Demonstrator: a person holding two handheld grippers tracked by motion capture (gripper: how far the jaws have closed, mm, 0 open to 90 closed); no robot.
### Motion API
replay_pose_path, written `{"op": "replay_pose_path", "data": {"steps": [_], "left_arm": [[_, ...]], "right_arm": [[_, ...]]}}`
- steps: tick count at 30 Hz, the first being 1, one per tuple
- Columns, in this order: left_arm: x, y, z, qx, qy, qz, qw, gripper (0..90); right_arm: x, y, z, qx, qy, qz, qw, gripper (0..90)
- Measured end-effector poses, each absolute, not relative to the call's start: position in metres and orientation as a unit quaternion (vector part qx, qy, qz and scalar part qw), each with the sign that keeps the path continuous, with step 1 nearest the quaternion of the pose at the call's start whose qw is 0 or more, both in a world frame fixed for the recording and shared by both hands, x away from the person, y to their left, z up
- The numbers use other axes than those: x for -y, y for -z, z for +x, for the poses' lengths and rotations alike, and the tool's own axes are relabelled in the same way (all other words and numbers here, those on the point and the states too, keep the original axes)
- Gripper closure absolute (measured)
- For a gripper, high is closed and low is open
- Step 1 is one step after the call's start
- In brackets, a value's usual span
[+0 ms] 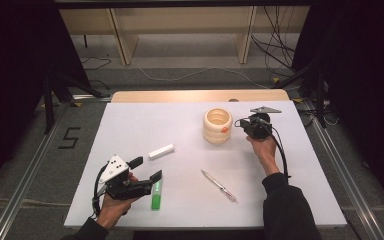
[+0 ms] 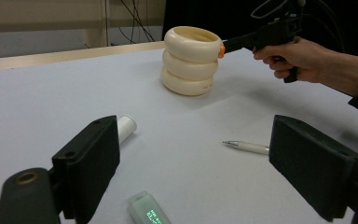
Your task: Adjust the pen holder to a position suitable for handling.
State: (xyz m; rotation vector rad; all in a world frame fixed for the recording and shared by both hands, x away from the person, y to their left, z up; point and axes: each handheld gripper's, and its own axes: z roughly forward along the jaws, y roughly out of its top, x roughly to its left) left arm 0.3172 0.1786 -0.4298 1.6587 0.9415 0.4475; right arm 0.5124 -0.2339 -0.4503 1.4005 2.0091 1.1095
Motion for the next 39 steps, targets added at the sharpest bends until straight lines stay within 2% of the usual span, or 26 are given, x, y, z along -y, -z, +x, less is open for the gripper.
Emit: {"op": "replay_pose_path", "data": {"steps": [17,39], "left_arm": [[-0.179,0.43,0.317,-0.394,-0.187,0.709,0.554,15.8],[-0.179,0.429,0.317,-0.399,-0.191,0.703,0.557,15.8]], "right_arm": [[0.218,0.458,0.535,-0.739,-0.384,0.509,0.217,90.0],[0.197,0.46,0.538,-0.748,-0.388,0.499,0.2,90.0]]}}
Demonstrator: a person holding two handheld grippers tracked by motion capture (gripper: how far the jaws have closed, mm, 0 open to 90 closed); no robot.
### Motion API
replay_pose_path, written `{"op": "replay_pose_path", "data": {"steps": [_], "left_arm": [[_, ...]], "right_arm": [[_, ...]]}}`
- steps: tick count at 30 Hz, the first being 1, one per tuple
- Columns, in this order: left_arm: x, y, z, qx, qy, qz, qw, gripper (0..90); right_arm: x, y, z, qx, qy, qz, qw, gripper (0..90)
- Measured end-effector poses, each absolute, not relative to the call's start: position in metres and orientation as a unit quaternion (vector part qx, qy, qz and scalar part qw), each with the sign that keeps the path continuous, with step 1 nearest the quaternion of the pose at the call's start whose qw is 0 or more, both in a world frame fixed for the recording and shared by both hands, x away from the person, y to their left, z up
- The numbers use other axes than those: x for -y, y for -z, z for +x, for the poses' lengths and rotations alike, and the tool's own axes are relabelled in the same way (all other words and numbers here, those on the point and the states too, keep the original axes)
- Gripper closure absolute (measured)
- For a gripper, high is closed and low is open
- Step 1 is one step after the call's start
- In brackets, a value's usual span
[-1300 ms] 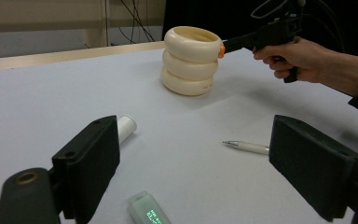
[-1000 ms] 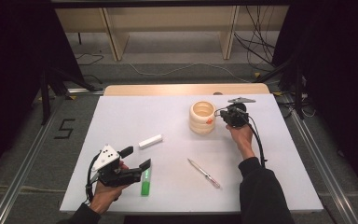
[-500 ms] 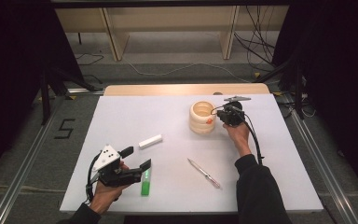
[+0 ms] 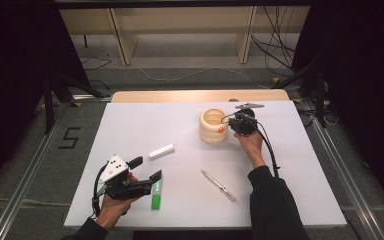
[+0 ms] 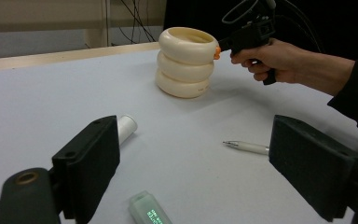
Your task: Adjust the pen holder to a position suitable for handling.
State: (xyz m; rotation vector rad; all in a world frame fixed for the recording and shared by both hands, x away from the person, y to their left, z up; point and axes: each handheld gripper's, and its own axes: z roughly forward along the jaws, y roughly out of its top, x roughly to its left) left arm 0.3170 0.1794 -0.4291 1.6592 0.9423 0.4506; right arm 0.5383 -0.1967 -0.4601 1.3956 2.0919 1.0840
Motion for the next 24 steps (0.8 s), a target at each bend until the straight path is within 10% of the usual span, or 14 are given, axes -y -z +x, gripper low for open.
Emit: {"op": "replay_pose_path", "data": {"steps": [24], "left_arm": [[-0.18,0.429,0.317,-0.398,-0.192,0.703,0.557,15.8]], "right_arm": [[0.166,0.463,0.526,-0.77,-0.392,0.468,0.185,90.0]]}}
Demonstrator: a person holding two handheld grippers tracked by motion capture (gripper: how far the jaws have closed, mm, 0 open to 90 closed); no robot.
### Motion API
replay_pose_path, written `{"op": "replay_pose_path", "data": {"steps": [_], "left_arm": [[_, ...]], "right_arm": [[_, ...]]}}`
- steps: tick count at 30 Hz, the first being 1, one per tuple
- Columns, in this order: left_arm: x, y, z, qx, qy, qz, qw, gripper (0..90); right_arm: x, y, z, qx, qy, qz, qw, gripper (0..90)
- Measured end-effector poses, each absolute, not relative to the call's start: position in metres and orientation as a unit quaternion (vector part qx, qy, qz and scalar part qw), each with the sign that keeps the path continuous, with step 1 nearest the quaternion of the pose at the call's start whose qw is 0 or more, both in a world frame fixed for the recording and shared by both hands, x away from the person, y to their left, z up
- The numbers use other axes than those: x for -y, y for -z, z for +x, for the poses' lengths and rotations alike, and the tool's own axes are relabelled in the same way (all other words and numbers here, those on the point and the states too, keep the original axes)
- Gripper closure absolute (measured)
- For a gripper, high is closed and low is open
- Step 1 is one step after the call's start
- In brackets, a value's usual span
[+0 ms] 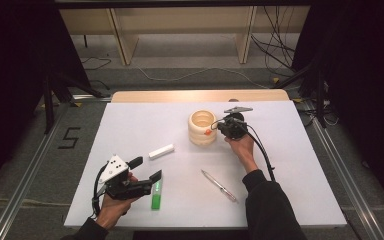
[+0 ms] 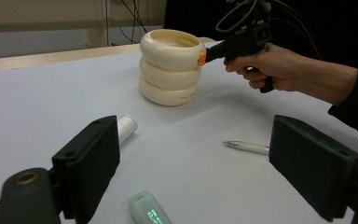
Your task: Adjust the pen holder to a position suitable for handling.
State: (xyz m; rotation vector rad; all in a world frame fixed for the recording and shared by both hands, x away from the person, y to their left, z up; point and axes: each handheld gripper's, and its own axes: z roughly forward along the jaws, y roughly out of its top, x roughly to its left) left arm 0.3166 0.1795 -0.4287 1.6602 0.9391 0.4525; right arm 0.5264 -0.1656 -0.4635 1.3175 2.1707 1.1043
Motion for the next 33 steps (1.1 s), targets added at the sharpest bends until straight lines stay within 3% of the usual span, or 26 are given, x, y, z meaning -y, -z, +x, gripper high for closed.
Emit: {"op": "replay_pose_path", "data": {"steps": [19,23,29,33], "left_arm": [[-0.181,0.428,0.317,-0.4,-0.191,0.702,0.558,15.8],[-0.181,0.428,0.316,-0.398,-0.191,0.704,0.557,15.8],[-0.181,0.428,0.317,-0.401,-0.191,0.702,0.556,15.8],[-0.181,0.428,0.317,-0.402,-0.19,0.702,0.556,15.8]], "right_arm": [[0.153,0.463,0.516,-0.778,-0.402,0.453,0.167,89.3],[0.154,0.46,0.51,-0.785,-0.401,0.444,0.164,81.6],[0.165,0.452,0.502,-0.769,-0.399,0.473,0.159,54.9],[0.173,0.447,0.493,-0.769,-0.398,0.476,0.155,47.9]]}}
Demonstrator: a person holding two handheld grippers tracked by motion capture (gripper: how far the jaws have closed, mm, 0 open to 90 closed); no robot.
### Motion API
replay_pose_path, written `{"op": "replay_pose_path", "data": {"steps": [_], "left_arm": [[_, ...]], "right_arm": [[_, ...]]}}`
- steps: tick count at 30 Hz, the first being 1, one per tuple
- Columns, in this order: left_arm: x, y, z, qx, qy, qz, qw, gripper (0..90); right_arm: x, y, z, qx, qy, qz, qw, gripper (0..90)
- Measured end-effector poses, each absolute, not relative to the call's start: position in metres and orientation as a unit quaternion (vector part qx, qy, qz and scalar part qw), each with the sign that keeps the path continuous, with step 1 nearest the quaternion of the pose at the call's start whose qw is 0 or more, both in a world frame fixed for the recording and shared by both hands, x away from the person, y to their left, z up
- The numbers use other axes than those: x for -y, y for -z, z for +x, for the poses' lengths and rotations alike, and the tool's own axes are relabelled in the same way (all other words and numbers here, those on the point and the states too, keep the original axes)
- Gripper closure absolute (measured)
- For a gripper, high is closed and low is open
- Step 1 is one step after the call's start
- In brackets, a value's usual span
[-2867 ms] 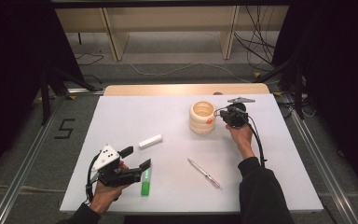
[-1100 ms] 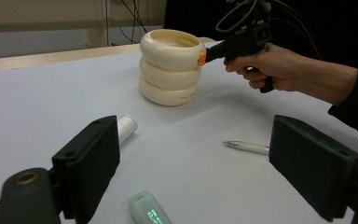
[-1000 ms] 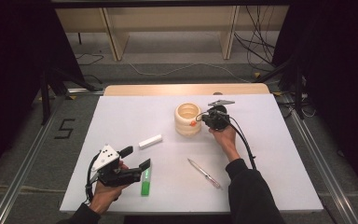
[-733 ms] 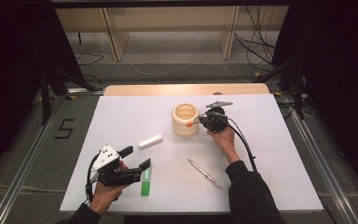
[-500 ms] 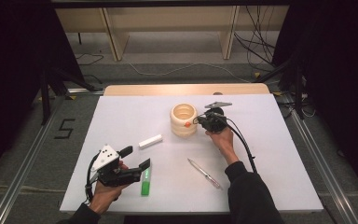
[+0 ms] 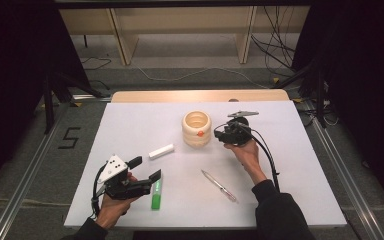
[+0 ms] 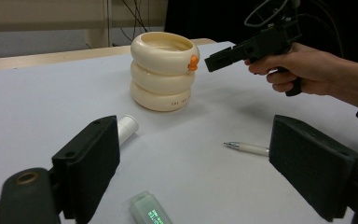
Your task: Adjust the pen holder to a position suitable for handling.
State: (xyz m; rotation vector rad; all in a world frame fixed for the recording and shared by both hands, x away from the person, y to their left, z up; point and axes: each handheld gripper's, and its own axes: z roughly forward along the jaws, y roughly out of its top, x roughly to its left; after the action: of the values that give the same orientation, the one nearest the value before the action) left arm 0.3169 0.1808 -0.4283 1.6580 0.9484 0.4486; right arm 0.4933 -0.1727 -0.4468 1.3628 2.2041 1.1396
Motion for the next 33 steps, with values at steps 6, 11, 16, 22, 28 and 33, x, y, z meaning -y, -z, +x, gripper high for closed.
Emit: {"op": "replay_pose_path", "data": {"steps": [6,11,16,22,28,33], "left_arm": [[-0.181,0.429,0.317,-0.403,-0.19,0.701,0.556,15.8],[-0.18,0.428,0.317,-0.403,-0.189,0.701,0.557,15.8],[-0.18,0.429,0.317,-0.403,-0.188,0.701,0.557,15.8],[-0.181,0.428,0.317,-0.403,-0.189,0.701,0.558,15.8],[-0.181,0.428,0.317,-0.402,-0.189,0.701,0.558,15.8],[-0.182,0.428,0.317,-0.402,-0.19,0.701,0.557,15.8]], "right_arm": [[0.18,0.438,0.48,-0.773,-0.404,0.468,0.139,41.3],[0.182,0.432,0.466,-0.775,-0.414,0.465,0.11,32.9],[0.179,0.427,0.457,-0.789,-0.403,0.448,0.119,31.3],[0.177,0.421,0.447,-0.796,-0.406,0.433,0.117,30.7],[0.173,0.419,0.438,-0.809,-0.401,0.416,0.106,29.9],[0.171,0.416,0.432,-0.812,-0.407,0.408,0.092,29.1]]}}
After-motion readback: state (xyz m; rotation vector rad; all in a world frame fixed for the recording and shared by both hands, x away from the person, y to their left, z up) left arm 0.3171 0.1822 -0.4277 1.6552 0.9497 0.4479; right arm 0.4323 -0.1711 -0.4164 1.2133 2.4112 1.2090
